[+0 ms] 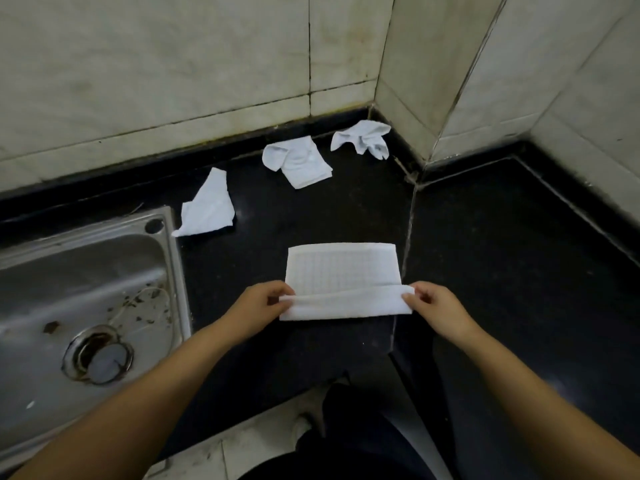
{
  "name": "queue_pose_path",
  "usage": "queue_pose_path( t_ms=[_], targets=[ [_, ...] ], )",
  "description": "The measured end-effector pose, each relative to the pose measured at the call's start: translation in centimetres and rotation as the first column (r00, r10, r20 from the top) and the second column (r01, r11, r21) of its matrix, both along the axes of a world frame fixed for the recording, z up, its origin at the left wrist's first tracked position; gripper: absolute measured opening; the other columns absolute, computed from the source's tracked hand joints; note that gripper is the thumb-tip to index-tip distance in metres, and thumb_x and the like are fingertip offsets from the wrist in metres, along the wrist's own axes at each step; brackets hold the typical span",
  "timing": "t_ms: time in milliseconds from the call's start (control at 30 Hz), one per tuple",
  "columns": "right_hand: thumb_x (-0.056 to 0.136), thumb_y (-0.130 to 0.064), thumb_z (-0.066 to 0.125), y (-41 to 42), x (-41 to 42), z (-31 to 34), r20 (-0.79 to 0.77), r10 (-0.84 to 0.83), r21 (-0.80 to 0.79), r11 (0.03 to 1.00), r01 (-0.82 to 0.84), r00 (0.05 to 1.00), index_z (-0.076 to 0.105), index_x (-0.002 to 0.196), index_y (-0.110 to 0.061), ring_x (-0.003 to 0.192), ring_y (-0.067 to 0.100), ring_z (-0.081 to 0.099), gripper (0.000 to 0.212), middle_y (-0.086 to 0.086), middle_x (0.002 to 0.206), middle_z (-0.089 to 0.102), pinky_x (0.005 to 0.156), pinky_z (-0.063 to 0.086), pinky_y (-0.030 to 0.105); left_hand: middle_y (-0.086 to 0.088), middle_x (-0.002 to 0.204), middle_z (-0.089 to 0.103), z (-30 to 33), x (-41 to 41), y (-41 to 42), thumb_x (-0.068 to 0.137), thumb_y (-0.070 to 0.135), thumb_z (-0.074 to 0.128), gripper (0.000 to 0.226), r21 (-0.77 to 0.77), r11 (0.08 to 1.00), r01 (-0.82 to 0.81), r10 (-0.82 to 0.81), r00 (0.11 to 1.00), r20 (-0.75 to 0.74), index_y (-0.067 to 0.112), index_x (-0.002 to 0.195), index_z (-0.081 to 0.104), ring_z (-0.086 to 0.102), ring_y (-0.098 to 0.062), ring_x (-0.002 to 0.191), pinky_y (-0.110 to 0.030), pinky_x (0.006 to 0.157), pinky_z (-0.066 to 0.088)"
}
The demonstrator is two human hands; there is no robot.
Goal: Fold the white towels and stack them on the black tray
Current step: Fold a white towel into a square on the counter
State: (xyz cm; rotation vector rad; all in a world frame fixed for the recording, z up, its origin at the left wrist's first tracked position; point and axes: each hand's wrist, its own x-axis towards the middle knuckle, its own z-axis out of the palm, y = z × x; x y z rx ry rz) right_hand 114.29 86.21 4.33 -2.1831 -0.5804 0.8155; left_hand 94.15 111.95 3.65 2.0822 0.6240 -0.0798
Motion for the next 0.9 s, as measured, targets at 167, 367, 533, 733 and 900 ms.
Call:
queue_pose_path(
  t_ms=[167,367,533,733,900],
  targets=[
    [0.093,-0.024,0.054,4.1,3.1,0.6,0.144,-0.102,-0.009,0.995,0.104,0.984,0.056,0.085,0.005,0.067,0.017,0.046,0.03,0.009,0.073,0.051,0.062,0.039,0.029,-0.002,0.09,0.065,0.5,4.5,2.5,0.089,0.016,0.06,0.005,0.104,0.984,-0.143,0.14,0.989,0.04,0.018,0.088,0.064,0.059,-0.015,0.082,-0.019,0.068,0.044],
    [0.095,-0.024,0.049,8.7,5.6,-1.3,0.251,-0.131,-0.17,0.969,0.177,0.959,0.063,0.096,-0.01,0.088,0.026,0.06,0.02,0.008,0.089,0.063,0.089,0.047,0.043,-0.001,0.083,0.056,-1.6,8.9,3.6,0.092,0.022,0.054,0.007,0.278,0.935,-0.219,0.256,0.961,-0.106,0.016,0.088,0.057,0.055,-0.02,0.084,-0.038,0.082,0.047],
    [0.091,-0.02,0.05,9.8,5.3,-2.2,0.46,0.026,-0.344,0.926,0.152,0.887,0.053,0.123,-0.018,0.12,0.028,0.043,0.033,0.009,0.127,0.05,0.099,0.032,0.043,-0.006,0.116,0.054,-2.7,8.6,2.2,0.09,0.033,0.057,0.036,0.435,0.853,-0.288,0.366,0.925,-0.105,0.017,0.121,0.049,0.048,-0.025,0.111,-0.041,0.096,0.036],
    [0.093,-0.023,0.05,17.5,2.3,-0.8,0.453,0.412,-0.315,0.903,-0.291,0.79,0.049,0.131,-0.022,0.125,0.024,0.041,0.037,0.005,0.133,0.047,0.102,0.032,0.039,-0.004,0.135,0.043,-3.2,4.0,-1.1,0.087,0.053,0.052,0.067,0.532,0.798,-0.284,0.421,0.894,-0.154,0.018,0.141,0.033,0.04,-0.022,0.123,-0.036,0.102,0.031],
    [0.093,-0.029,0.053,23.3,-1.3,-2.3,0.377,0.625,-0.503,0.758,-0.415,0.684,0.044,0.132,-0.016,0.124,0.027,0.045,0.042,0.009,0.132,0.049,0.101,0.036,0.043,-0.004,0.137,0.04,-3.8,2.8,-2.2,0.088,0.055,0.048,0.063,0.577,0.776,-0.255,0.44,0.874,-0.205,0.019,0.139,0.036,0.037,-0.021,0.124,-0.035,0.101,0.029]
  ],
)
